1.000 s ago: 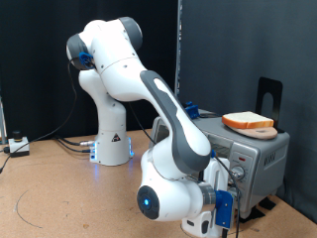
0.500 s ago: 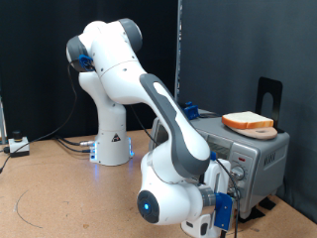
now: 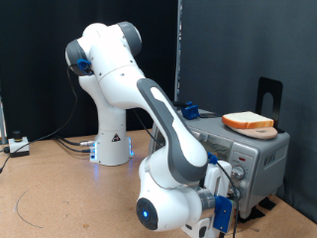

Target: Make a piece of toast with the oven

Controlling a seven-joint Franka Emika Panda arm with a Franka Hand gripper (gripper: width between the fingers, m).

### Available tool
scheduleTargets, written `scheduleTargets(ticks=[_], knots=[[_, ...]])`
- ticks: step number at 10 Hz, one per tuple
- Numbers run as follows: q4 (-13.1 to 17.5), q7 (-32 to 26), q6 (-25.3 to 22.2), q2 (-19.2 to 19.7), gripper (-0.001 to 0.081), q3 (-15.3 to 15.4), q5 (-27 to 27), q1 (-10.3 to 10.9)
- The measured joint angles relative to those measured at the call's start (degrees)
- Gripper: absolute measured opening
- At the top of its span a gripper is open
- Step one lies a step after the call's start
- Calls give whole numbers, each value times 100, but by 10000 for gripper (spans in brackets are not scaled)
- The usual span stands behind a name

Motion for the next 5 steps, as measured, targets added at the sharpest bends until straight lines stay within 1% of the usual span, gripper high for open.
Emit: scheduleTargets(ticks=[1,3,4,5], knots=[[-86,-529,155,-72,85,31,3,-15],[-475,-1701,712,-382,85,134,196,-79],[-691,-2256,1007,-535,85,196,411,-130],[-748,-2668,1310,-618,85,301,739,-166]])
